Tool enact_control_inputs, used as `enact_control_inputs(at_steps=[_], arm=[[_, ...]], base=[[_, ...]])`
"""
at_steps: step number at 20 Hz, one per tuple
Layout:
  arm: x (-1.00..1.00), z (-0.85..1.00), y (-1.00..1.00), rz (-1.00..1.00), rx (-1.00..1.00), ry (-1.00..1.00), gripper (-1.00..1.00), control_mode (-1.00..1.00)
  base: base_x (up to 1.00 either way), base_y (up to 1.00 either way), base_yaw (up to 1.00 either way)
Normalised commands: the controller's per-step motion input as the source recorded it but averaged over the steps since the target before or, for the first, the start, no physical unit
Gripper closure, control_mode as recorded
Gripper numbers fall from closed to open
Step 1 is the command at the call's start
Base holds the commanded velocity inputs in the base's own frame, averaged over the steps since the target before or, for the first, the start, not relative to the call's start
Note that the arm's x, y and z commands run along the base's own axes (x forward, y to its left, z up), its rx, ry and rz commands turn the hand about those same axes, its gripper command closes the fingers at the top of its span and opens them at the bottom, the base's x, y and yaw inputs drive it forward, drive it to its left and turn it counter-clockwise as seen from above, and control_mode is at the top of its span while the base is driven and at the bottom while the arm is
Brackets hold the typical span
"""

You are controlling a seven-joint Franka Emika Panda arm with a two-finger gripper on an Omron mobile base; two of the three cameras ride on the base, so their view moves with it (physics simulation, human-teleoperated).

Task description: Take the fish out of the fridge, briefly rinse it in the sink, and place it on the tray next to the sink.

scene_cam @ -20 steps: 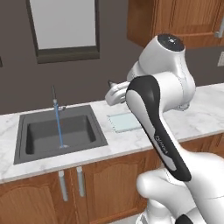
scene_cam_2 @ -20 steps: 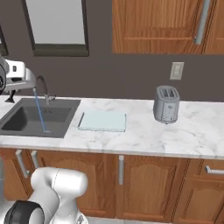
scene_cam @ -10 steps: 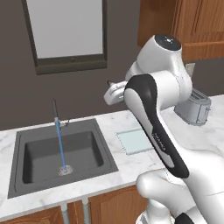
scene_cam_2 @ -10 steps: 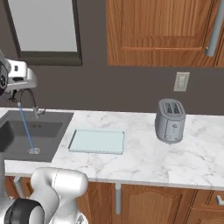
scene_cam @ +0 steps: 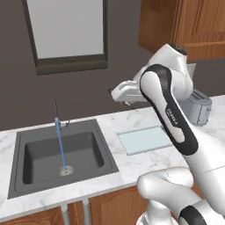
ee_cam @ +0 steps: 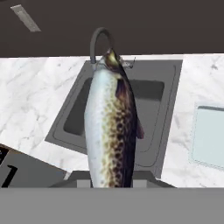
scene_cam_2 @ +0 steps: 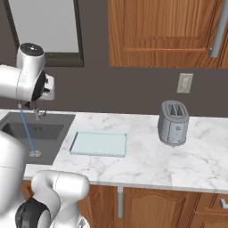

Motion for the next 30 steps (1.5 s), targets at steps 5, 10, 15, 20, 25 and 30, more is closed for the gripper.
enact_control_inputs(at_steps=[5, 10, 15, 20, 25, 30], arm=[[0.22, -0.51, 0.14, 0.05, 0.15, 0.27, 1.0, -1.0], [0.51, -0.51, 0.37, 0.04, 0.0, 0.34, 1.0, -1.0], [0.38, -0.37, 0.44, 0.07, 0.0, 0.35, 1.0, -1.0], [0.24, -0.39, 0.16, 0.09, 0.04, 0.36, 1.0, -1.0], [0.04, -0.5, 0.14, 0.15, 0.04, 0.32, 1.0, -1.0], [0.17, -0.15, 0.2, 0.04, 0.0, 0.04, 1.0, -1.0]], base=[[0.0, 0.0, 0.0], [0.0, 0.0, 0.0], [0.0, 0.0, 0.0], [0.0, 0.0, 0.0], [0.0, 0.0, 0.0], [0.0, 0.0, 0.0]])
